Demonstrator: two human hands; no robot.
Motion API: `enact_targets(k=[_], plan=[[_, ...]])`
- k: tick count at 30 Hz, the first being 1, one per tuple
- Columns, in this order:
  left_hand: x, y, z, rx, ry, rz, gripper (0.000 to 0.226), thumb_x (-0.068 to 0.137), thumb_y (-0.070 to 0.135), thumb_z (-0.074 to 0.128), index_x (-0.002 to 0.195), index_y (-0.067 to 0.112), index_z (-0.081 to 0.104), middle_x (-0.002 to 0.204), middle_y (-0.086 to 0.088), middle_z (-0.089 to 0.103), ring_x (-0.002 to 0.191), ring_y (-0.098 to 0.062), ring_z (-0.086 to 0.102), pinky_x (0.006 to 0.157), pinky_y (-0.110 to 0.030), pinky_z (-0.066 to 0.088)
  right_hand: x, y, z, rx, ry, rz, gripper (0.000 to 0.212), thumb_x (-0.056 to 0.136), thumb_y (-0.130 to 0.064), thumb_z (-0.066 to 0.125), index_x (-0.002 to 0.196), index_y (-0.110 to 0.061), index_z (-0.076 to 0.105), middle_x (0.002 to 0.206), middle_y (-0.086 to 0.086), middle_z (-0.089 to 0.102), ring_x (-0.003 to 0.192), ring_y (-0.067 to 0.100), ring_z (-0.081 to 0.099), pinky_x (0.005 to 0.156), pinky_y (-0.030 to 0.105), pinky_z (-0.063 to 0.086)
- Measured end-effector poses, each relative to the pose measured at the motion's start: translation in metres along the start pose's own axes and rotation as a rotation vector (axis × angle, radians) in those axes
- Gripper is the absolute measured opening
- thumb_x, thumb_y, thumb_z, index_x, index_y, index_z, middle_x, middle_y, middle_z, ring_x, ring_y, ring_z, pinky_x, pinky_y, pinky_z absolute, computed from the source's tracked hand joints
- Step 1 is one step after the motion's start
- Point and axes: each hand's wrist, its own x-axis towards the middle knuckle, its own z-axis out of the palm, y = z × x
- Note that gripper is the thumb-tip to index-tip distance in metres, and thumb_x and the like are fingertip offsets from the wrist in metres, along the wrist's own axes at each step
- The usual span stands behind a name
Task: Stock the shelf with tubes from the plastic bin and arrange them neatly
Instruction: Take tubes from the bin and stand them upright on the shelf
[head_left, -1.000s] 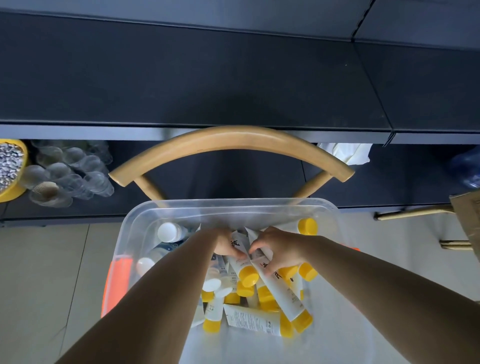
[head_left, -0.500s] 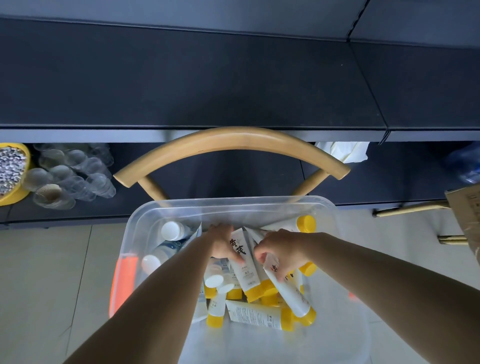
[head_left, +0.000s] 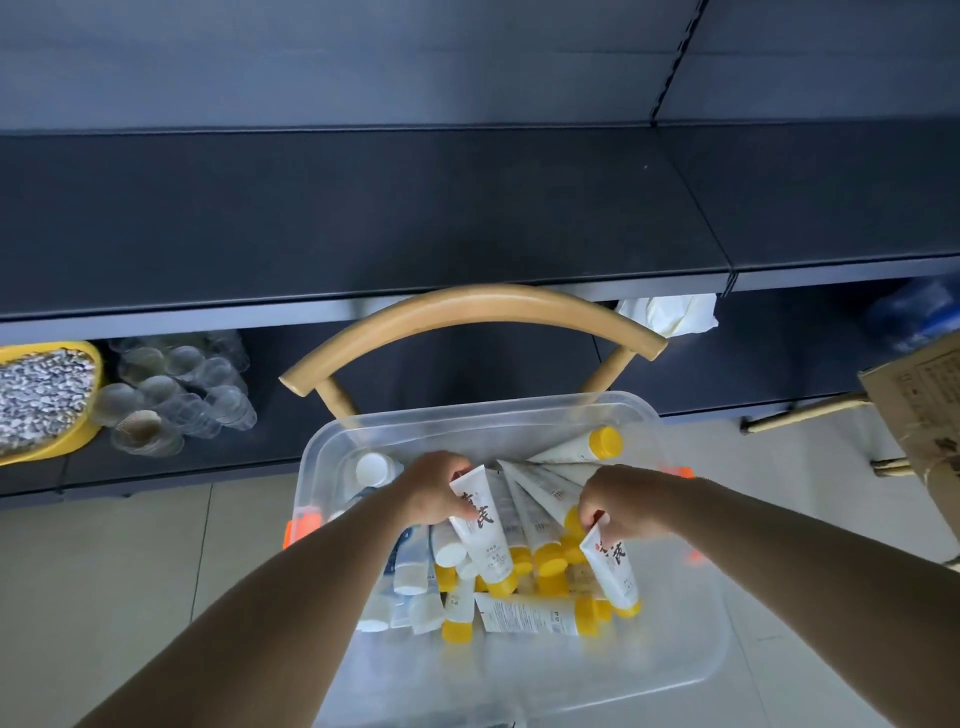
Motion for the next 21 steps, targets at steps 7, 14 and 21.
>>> enact_targets(k=[7, 14, 21], plan=[[-0.059, 0.035, -0.062, 0.086, 0.064, 0.085, 0.023, 0.076, 0.02, 0.074, 0.093, 0.019, 0.06, 0.097, 0.002, 0.064, 0.082, -0.011, 0.056, 0.065, -0.02, 0.039, -0.07, -0.012, -0.035, 0.105, 0.254, 0.053, 0.014, 0.083, -0.024, 0.063, 0.092, -0.015, 0.069, 0.093, 0.0, 0.067, 0.09, 0.018, 0.061, 0.08, 0.032, 0.049], [-0.144, 0.08, -0.147, 0.201, 0.176, 0.156, 0.032, 0.079, 0.022, 0.071, 0.109, 0.018, 0.061, 0.103, 0.005, 0.062, 0.093, -0.016, 0.057, 0.068, -0.021, 0.041, -0.149, -0.06, -0.119, 0.113, 0.465, 0.034, 0.016, 0.082, -0.024, 0.065, 0.093, -0.014, 0.069, 0.096, -0.003, 0.067, 0.091, 0.012, 0.058, 0.082, 0.029, 0.046], [-0.233, 0.115, -0.243, 0.252, 0.311, 0.214, 0.019, 0.082, 0.021, 0.067, 0.101, 0.015, 0.063, 0.094, 0.005, 0.062, 0.083, -0.012, 0.056, 0.063, -0.021, 0.039, -0.226, -0.124, -0.22, 0.044, 0.62, -0.001, 0.01, 0.081, -0.02, 0.063, 0.083, -0.013, 0.07, 0.071, -0.004, 0.062, 0.067, 0.009, 0.056, 0.062, 0.026, 0.04]])
